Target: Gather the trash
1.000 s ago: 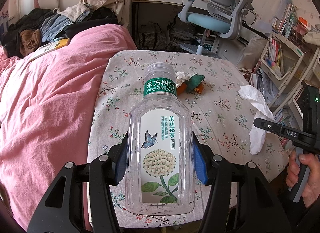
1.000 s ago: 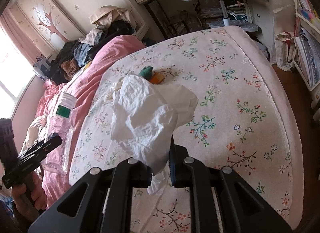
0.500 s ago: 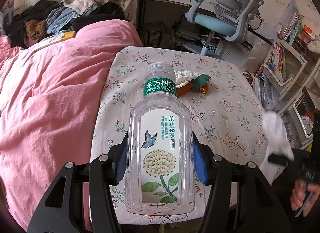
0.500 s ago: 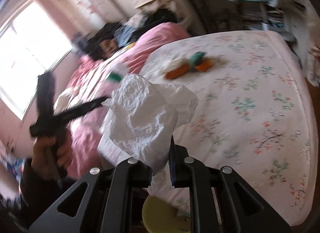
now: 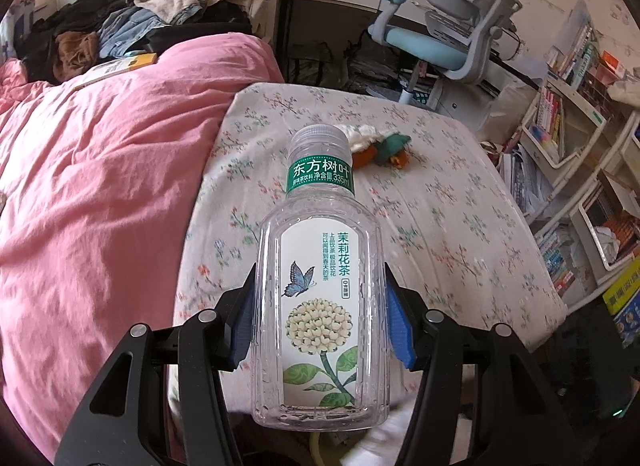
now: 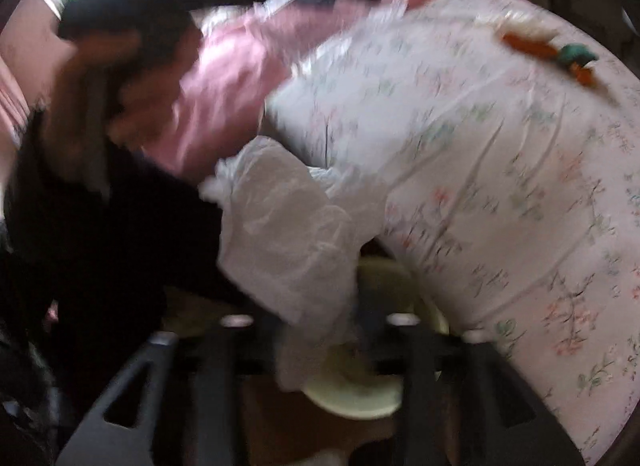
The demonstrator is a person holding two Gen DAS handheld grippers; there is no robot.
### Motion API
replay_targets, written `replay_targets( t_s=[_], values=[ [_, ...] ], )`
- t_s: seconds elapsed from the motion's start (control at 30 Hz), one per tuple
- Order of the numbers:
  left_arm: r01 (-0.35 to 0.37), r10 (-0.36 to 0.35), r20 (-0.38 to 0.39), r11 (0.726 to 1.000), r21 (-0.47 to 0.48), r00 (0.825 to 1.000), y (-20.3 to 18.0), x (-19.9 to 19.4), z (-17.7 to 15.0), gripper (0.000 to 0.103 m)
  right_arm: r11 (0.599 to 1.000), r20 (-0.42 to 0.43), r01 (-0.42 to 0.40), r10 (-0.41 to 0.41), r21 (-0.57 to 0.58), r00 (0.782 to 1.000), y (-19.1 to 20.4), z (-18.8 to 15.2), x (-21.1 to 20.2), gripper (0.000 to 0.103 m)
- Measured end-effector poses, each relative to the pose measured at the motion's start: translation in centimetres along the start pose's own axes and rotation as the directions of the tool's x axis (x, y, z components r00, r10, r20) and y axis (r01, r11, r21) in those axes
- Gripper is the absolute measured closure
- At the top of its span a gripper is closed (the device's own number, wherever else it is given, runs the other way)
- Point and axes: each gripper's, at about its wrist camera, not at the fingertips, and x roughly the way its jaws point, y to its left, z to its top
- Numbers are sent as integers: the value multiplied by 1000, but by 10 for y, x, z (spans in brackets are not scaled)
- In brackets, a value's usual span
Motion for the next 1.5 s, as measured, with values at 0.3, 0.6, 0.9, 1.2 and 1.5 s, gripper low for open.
replay_targets(
  t_s=[0.3,0.6,0.9,1.2,1.5],
  values=[
    [20,-18,-44,999,45,999,-25,-16,-58,50,974,240,-6,-50,228,969,-45,-4,-47,48],
    [136,-102,-233,982,134,967,-72,-18,-148,49,891,433,-56,-162,450,887,-85,-20,-95,42],
    [104,-47,-249,970,220,967,-95,-26,-166,32,839,480,-75,-233,539,846,-103,-31,-112,39],
    [-5,3,54,999,42,999,-40,-55,-55,22,770,451,-74,-290,634,844,-135,-22,-122,39],
    [-23,23,118,1000,-4,993,-18,-29,28,13,684,439,-137,-290,716,851,-153,-19,-99,39]
  ],
)
